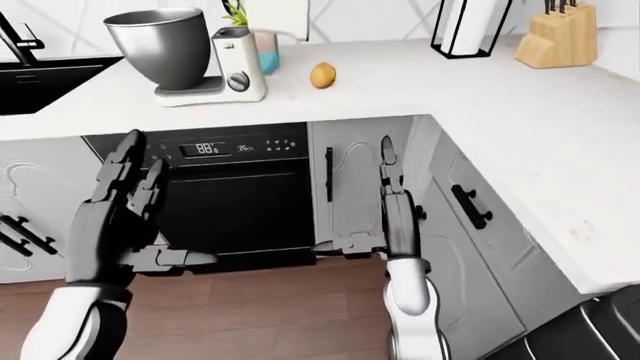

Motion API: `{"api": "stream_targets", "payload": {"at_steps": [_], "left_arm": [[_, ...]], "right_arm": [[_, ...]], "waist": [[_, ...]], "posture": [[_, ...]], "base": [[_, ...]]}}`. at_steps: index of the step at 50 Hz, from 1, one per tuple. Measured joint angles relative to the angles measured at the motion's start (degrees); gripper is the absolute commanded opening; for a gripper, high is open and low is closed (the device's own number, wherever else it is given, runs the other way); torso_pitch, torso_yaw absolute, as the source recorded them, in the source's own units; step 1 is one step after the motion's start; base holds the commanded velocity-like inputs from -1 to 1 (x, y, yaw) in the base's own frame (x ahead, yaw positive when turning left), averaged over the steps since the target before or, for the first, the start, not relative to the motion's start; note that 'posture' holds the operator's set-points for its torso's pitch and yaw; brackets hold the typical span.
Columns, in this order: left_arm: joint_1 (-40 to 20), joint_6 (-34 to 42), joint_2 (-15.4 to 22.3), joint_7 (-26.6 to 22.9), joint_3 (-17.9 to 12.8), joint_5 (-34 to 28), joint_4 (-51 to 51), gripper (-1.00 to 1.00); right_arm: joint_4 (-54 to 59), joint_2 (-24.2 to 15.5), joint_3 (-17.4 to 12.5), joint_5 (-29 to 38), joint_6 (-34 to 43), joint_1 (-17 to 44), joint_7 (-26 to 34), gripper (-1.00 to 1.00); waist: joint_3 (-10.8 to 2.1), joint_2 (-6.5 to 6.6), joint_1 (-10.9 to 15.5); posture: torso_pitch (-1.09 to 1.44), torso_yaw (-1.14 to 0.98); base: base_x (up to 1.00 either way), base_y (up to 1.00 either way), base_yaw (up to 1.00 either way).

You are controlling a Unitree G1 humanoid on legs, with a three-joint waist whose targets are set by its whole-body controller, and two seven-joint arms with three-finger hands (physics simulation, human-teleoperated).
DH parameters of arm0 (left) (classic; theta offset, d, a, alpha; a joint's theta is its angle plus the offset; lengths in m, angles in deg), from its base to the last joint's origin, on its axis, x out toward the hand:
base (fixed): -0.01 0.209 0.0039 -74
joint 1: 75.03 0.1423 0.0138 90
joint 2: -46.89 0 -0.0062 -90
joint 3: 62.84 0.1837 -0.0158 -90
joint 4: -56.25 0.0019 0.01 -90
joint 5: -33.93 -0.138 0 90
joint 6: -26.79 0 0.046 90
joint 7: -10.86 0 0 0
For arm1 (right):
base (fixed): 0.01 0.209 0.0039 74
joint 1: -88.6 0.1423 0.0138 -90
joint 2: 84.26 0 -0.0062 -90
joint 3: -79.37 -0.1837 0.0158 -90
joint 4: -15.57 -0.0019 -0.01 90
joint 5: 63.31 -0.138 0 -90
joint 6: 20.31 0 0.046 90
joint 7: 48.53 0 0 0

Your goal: Place the bread in the stand mixer bowl.

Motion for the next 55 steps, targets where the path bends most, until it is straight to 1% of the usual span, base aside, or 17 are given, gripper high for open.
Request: {"api": "stream_targets", "payload": {"at_steps": [3,8,10,12,14,17,21,26,30,31,34,35,37,42,45,48,55], "left_arm": [[0.3,-0.5,-0.1,0.0,-0.2,-0.2,0.4,1.00],[-0.9,0.5,0.1,0.0,-0.2,0.0,-0.9,1.00],[-1.0,0.4,0.0,0.0,0.1,0.0,-1.1,1.00],[-1.5,1.8,-0.2,-0.2,0.9,0.3,-0.8,1.00],[-0.1,0.6,-0.4,-0.6,1.5,0.3,-0.2,1.00],[0.9,-0.8,-0.5,-0.8,1.5,-0.2,0.7,1.00],[-0.5,0.6,-0.4,-0.7,0.8,-0.2,0.1,1.00],[0.1,-1.2,-0.5,-1.0,1.2,0.0,-0.1,1.00],[0.4,-1.2,-0.5,-1.1,1.0,-0.1,0.7,1.00],[-0.2,-0.1,0.0,-0.9,0.1,-0.2,0.6,1.00],[-1.1,1.8,0.2,-0.4,-0.6,-0.2,0.3,1.00],[-0.4,0.7,0.1,-0.4,-0.4,-0.4,0.1,1.00],[0.2,-0.8,-0.1,-0.5,0.1,-0.5,0.2,1.00],[1.5,-2.4,-0.3,-0.6,0.0,-0.9,1.2,1.00],[-0.5,0.7,0.0,-0.5,-0.3,-0.6,0.9,1.00],[0.7,-1.2,-0.2,-0.7,0.2,-0.7,0.6,1.00],[0.6,-1.9,-0.2,-0.9,-0.2,-0.9,1.2,1.00]], "right_arm": [[0.3,-0.2,-0.1,-0.2,0.6,-0.1,0.4,1.00],[-0.6,-0.4,-0.4,0.3,0.4,0.6,0.3,1.00],[-0.3,-0.6,-0.2,0.6,0.6,1.0,0.5,1.00],[0.8,-0.8,-0.8,1.0,1.1,0.9,0.6,1.00],[1.5,-0.7,-1.0,1.2,1.8,0.2,0.6,1.00],[1.1,-0.6,-1.1,1.4,2.3,0.6,0.5,1.00],[0.9,-0.6,-0.9,1.5,1.9,0.8,0.4,1.00],[0.9,-0.7,-1.1,1.7,1.8,0.7,0.3,1.00],[0.8,-0.6,-0.9,1.9,1.7,1.1,0.2,1.00],[1.5,-0.1,-0.2,1.8,1.7,1.3,0.3,1.00],[2.3,-0.1,0.5,1.7,2.2,0.4,0.8,1.00],[2.2,-0.1,0.5,1.6,2.3,0.5,0.8,1.00],[1.5,-0.2,0.1,1.7,2.1,0.9,0.7,1.00],[0.4,0.0,0.7,1.9,1.0,1.3,0.5,1.00],[1.3,0.0,0.6,2.0,1.3,1.0,0.5,1.00],[1.8,0.0,0.4,2.1,1.8,0.8,0.5,1.00],[1.8,0.2,-0.4,1.4,1.1,0.9,-0.5,1.00]], "waist": [[-0.48,-1.03,0.1],[-0.30,-5.03,0.5],[-0.86,-7.06,0.3],[-0.35,-6.04,-0.4],[-0.52,-6.18,-0.7],[-0.44,-5.58,-0.6],[-0.87,-5.95,-0.8],[-1.12,-3.04,-1.3],[-1.41,0.70,-1.3],[-1.26,-0.12,-0.9],[-1.19,1.33,0.3],[-1.59,1.24,0.6],[-1.80,0.03,1.2],[-0.83,-3.20,1.3],[-0.91,-2.75,1.2],[-1.40,-2.05,1.3],[-1.07,-2.23,0.5]], "posture": [[0.00,0.00],[0.00,0.00],[0.00,0.00],[0.00,0.00],[0.00,0.00],[0.00,0.00],[0.00,0.00],[0.00,0.00],[0.00,0.00],[0.00,0.00],[0.00,0.00],[0.00,0.00],[0.00,0.00],[0.00,0.00],[0.00,0.00],[0.00,0.00],[0.00,0.00]], "base": [[0.17,0.00,0.00],[0.17,0.00,0.00],[0.17,0.00,0.00],[0.14,0.00,0.00],[0.04,0.01,0.00],[0.00,0.25,0.00],[0.00,0.50,0.00],[0.00,0.50,0.00],[0.00,0.50,0.00],[0.00,0.00,0.51],[0.00,0.00,0.50],[0.00,0.00,0.50],[0.00,0.00,0.50],[0.00,0.10,0.41],[0.00,0.00,0.51],[0.00,0.00,0.50],[0.00,0.00,0.12]]}}
